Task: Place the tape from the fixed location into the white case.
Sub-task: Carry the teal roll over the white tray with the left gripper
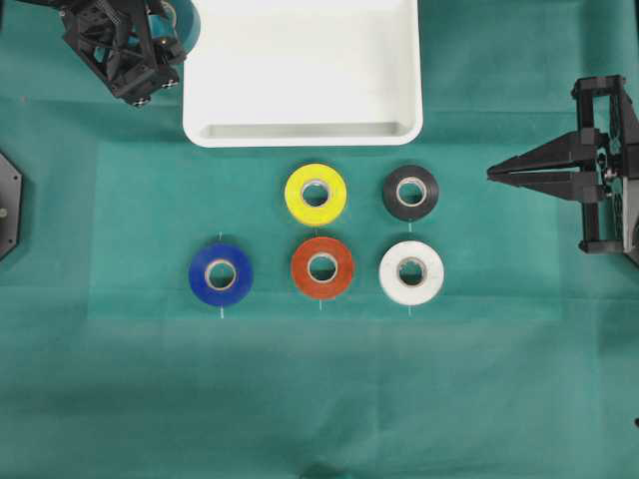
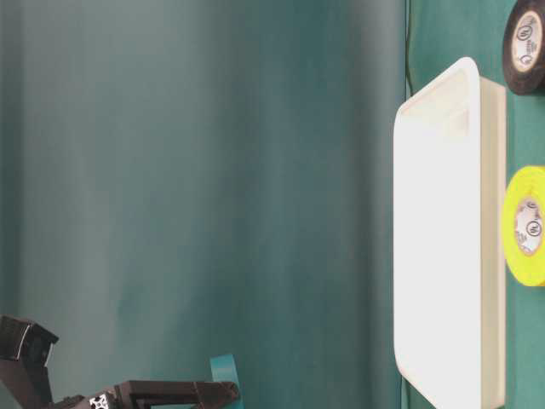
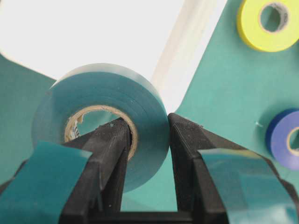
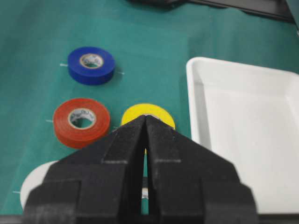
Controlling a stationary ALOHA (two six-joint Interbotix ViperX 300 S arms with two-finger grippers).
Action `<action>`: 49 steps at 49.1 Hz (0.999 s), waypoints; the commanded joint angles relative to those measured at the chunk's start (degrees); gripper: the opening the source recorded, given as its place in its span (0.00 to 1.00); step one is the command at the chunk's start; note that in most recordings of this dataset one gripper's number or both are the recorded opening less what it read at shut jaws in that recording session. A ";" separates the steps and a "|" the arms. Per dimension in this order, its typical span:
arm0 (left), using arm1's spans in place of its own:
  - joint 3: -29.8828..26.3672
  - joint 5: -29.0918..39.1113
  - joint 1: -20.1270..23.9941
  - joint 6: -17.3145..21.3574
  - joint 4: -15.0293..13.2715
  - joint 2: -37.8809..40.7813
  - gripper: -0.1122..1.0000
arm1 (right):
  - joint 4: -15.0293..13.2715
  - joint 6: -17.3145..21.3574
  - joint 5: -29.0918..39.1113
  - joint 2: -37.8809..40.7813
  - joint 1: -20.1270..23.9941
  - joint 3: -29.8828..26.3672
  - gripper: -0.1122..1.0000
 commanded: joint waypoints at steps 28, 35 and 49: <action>-10.72 -4.48 -1.49 4.83 -0.09 9.32 0.30 | -0.09 -0.09 -0.35 0.18 0.00 -1.67 0.10; -14.50 -4.48 -2.11 6.24 -0.09 12.57 0.30 | -0.09 -0.09 -0.35 0.26 0.00 -1.58 0.10; -20.48 -4.48 -2.46 6.59 -0.09 16.96 0.30 | -0.09 -0.09 -0.35 0.18 -0.09 -1.67 0.10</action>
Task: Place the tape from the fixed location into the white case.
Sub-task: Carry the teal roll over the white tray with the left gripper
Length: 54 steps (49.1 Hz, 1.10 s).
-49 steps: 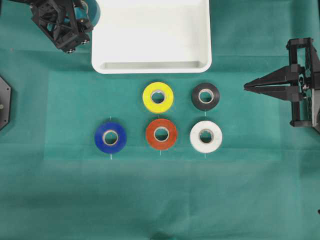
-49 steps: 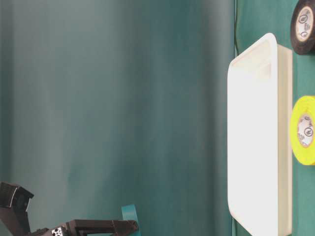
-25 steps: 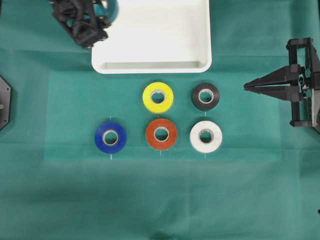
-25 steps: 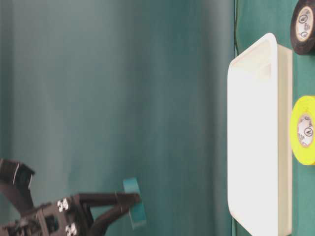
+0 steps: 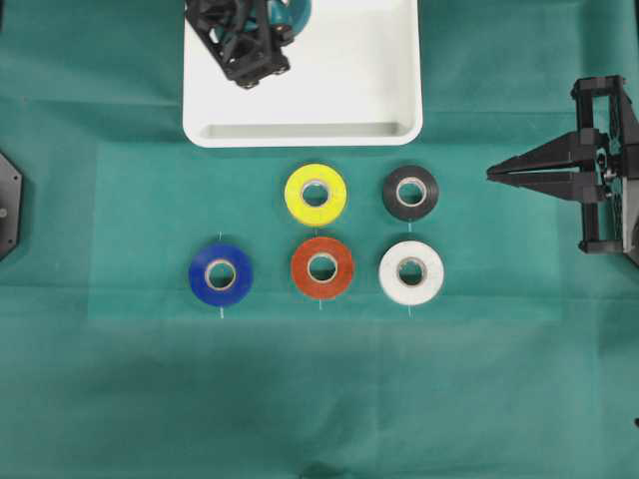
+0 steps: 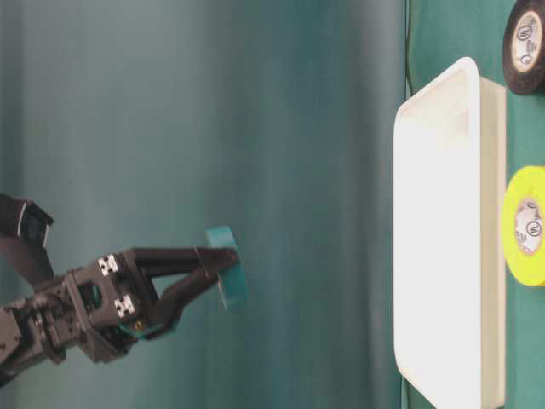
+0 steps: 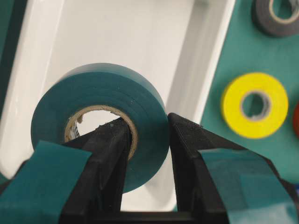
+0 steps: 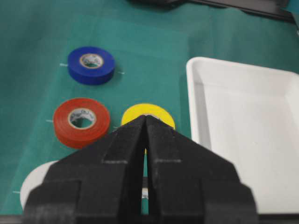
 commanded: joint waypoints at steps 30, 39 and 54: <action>-3.87 -0.09 -1.05 1.32 -0.09 1.41 0.30 | -0.09 -0.09 -0.26 0.09 -0.09 -1.67 0.10; -4.04 0.00 -1.05 1.32 -0.09 1.41 0.30 | -0.09 -0.18 -0.18 0.09 0.00 -1.67 0.10; -4.04 0.09 -1.14 1.32 -0.09 1.32 0.30 | -0.18 -0.18 0.00 0.09 0.00 -1.58 0.10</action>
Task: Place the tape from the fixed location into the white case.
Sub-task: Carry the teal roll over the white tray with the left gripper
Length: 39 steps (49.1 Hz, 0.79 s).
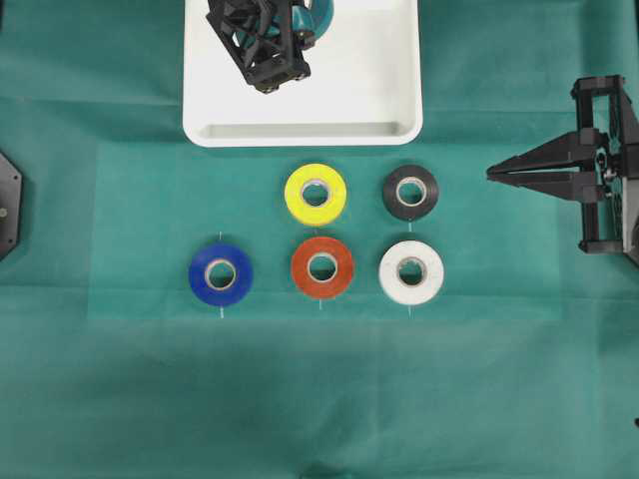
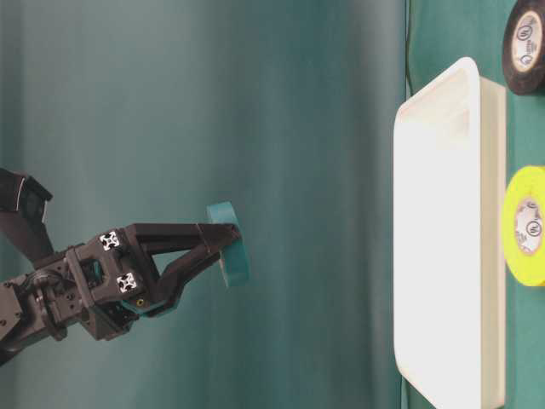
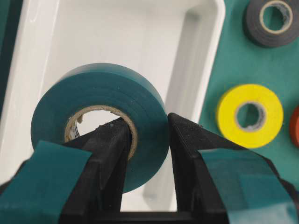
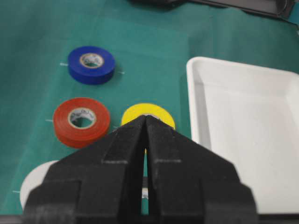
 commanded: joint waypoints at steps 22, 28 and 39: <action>3.25 -3.16 0.88 0.00 -0.09 0.00 0.30 | -0.09 -0.09 -0.09 0.18 -0.09 -1.58 0.10; 5.54 -5.54 1.23 0.00 -0.09 1.14 0.30 | 0.00 -0.09 -0.09 0.18 0.00 -1.58 0.10; 8.61 -11.51 2.02 0.00 -0.09 5.10 0.30 | 0.00 -0.09 -0.26 0.44 -0.09 -1.58 0.10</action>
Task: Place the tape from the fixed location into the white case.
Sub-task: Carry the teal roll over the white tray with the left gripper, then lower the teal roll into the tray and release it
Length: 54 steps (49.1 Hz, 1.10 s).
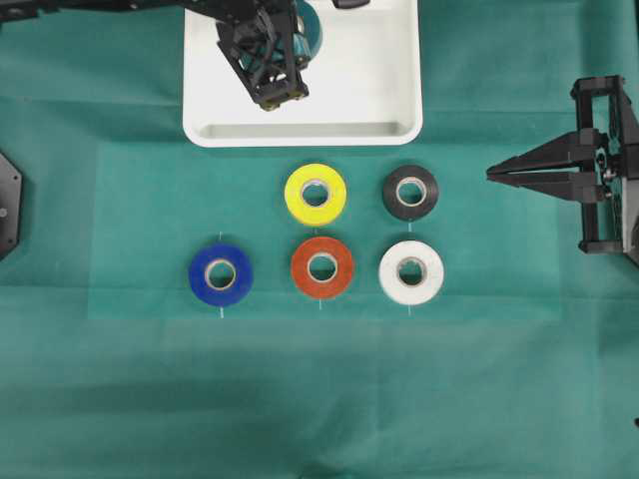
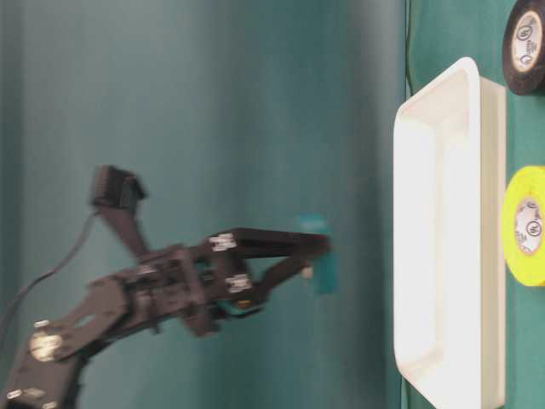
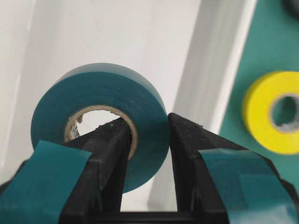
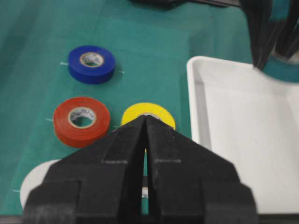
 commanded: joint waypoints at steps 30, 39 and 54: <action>7.21 -16.44 3.43 0.00 -0.09 5.36 0.30 | 0.00 -0.09 -0.44 1.58 -0.09 -1.23 0.10; 7.21 -18.54 3.43 -0.09 -0.26 8.00 0.30 | 0.00 -0.09 -0.53 1.85 -0.09 -1.23 0.10; 7.21 -18.63 3.34 0.18 -0.44 10.28 0.30 | -0.09 -0.09 -0.53 1.85 -0.09 -1.41 0.10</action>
